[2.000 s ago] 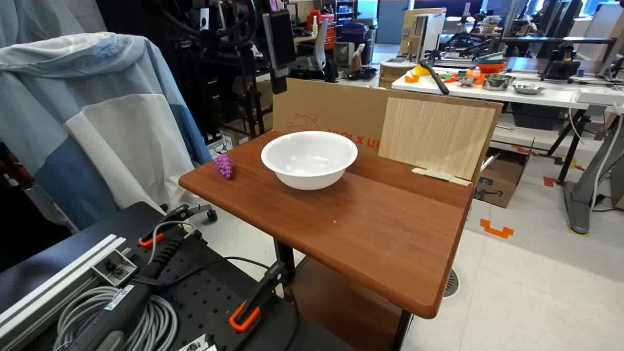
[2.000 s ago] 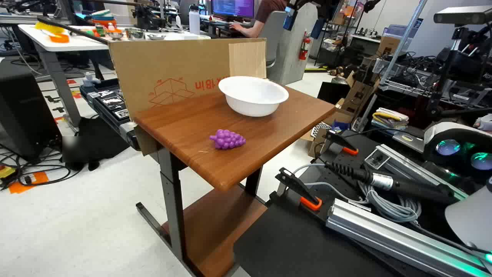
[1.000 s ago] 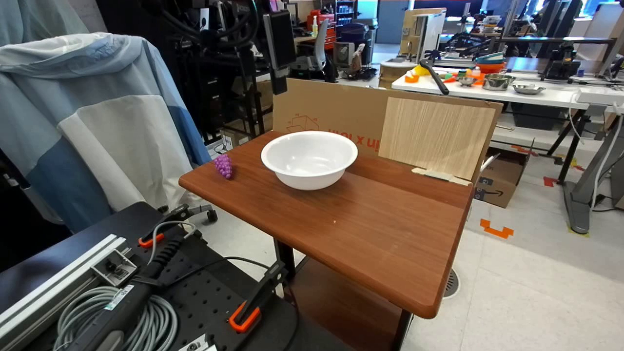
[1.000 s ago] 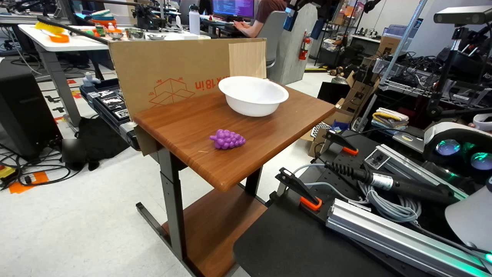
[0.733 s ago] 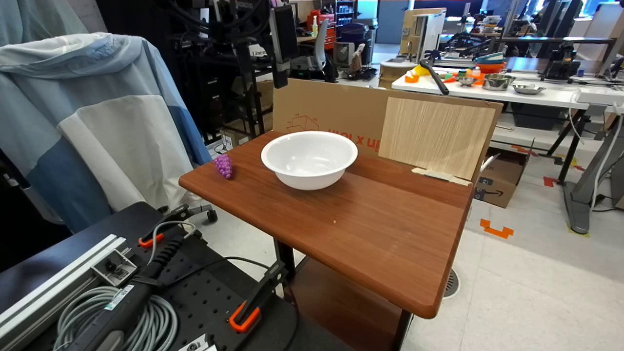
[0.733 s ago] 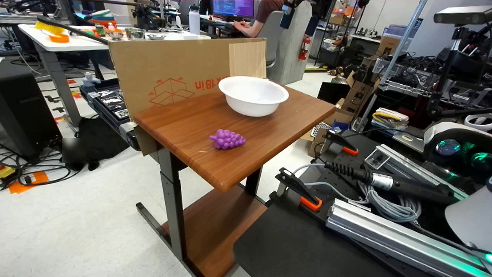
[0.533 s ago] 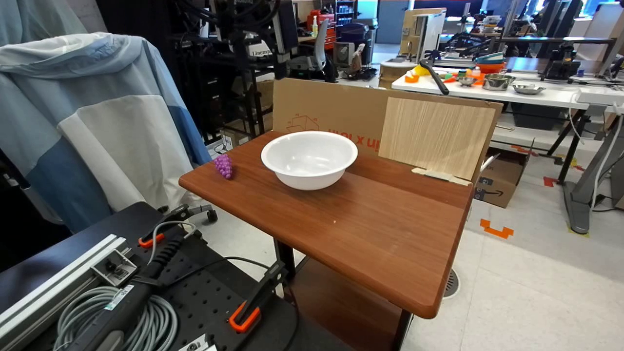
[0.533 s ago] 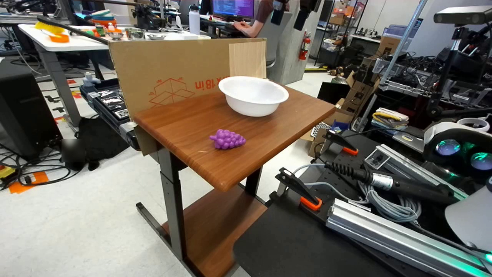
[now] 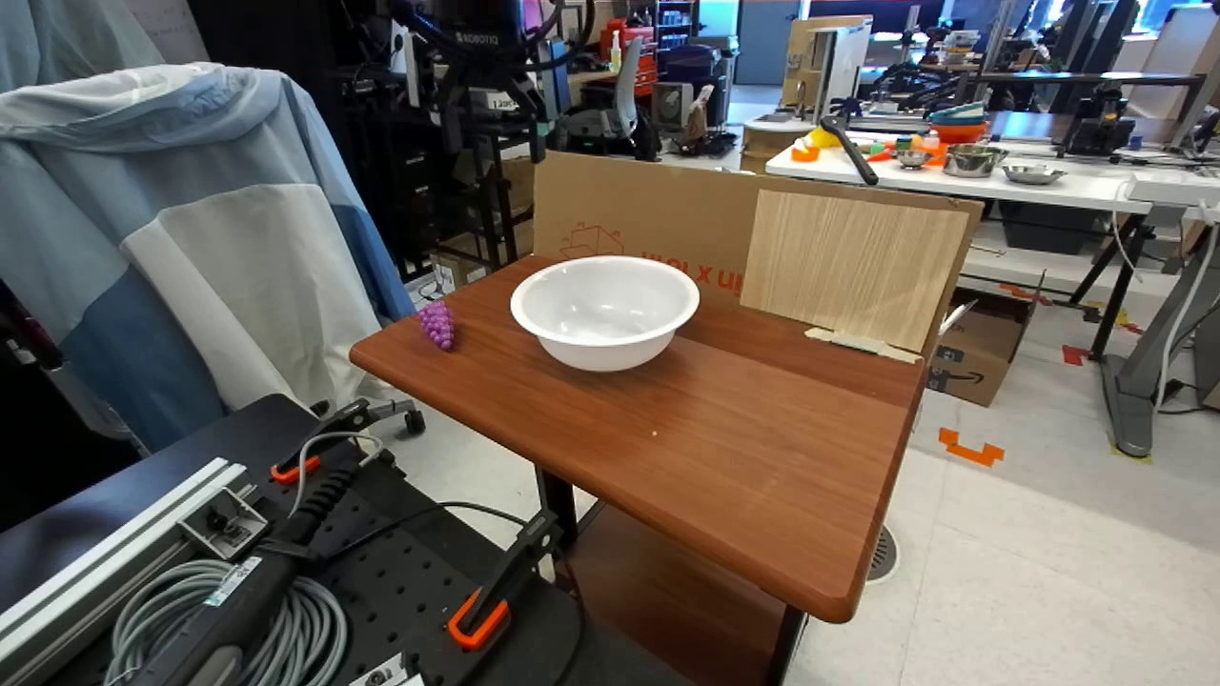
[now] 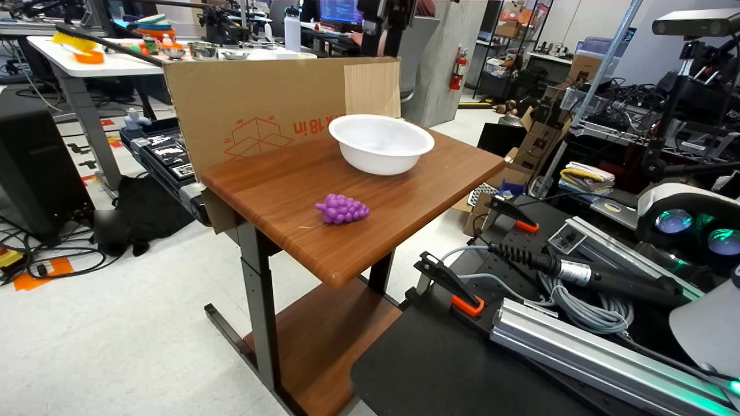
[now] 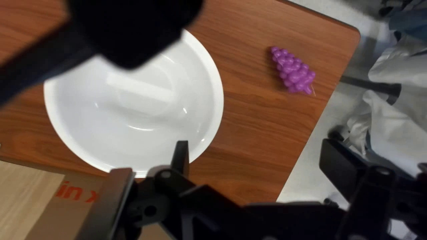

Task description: Pick up the grapefruit toy and put it in the white bowl

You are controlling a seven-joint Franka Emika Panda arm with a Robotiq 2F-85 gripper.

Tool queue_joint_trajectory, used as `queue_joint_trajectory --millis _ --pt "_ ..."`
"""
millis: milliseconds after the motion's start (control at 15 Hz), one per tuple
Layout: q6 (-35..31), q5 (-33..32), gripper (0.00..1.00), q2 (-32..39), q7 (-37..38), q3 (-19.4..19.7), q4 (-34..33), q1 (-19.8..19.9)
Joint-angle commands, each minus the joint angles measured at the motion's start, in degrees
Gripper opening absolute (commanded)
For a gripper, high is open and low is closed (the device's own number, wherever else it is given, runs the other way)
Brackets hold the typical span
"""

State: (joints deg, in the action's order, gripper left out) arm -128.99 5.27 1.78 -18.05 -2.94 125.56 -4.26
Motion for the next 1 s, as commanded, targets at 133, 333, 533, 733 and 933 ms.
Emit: queue_joint_trajectory --millis 133,333,533,733,933 --pt "3.12 -0.08 1.0 4.21 -4.42 -2.3 -3.68 -0.22" --pt "3.65 -0.09 1.0 5.63 -5.44 -2.77 -4.96 -0.29" --pt "5.78 -1.19 1.0 5.6 -8.92 -3.01 -5.08 -0.31" --pt "8.31 -3.97 1.0 6.35 -11.85 -3.98 -3.95 -1.25" --pt "5.55 -4.25 1.0 6.01 -14.75 -6.0 0.39 -2.03"
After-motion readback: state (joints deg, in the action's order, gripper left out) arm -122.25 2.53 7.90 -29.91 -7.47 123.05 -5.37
